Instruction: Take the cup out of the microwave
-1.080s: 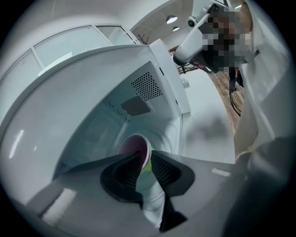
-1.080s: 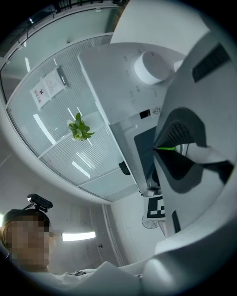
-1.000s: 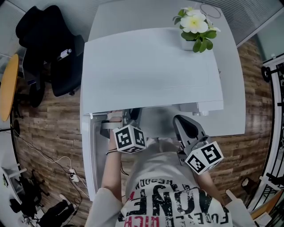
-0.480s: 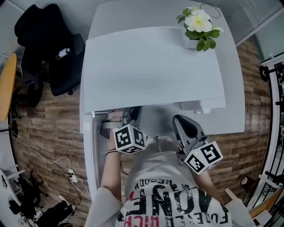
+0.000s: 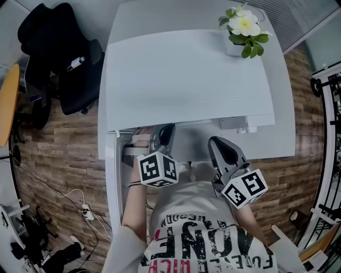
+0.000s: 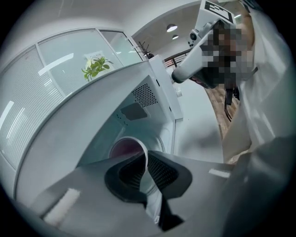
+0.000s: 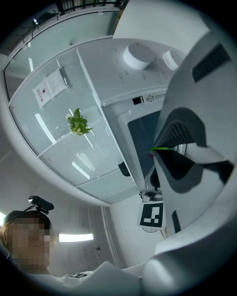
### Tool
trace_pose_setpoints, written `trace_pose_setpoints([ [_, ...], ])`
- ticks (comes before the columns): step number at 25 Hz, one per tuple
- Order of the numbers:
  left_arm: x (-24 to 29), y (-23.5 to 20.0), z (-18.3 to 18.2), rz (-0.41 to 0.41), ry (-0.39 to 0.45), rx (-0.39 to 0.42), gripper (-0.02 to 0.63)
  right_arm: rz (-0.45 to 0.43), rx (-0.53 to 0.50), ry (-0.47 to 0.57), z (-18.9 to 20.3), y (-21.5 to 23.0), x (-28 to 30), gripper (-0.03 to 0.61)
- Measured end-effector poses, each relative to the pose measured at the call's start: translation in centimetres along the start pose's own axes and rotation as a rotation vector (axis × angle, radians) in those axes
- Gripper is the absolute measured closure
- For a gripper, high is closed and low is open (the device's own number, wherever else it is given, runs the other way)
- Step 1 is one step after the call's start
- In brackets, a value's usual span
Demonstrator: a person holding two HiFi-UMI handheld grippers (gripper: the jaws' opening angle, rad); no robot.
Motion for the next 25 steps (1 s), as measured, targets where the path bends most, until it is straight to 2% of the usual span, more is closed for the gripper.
trace_pose_setpoints([
  [8, -1.4, 0.3, -0.9, 0.006, 0.048, -0.008, 0.583, 0.006, 0.008, 0.018, 0.4, -0.9, -0.3, 0.557],
  [18, -2.5, 1.0, -1.4, -0.009, 0.039, 0.003, 0.583, 0.007, 0.01, 0.045, 0.6, -0.6, -1.8, 0.557],
  [25, -3.8, 1.9, -2.4, -0.017, 0.014, -0.023, 0.583, -0.022, -0.015, 0.064, -0.4, 0.2, -3.0, 0.557],
])
Point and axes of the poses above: the fingertips, and each gripper's own axes: x forward along the fingers, y to its right, z out of its underside, the point moved 2 cm from there along -x, backward along the fingers, and after that the axes turned 9 degrees about -y, right-handed, at the moved point
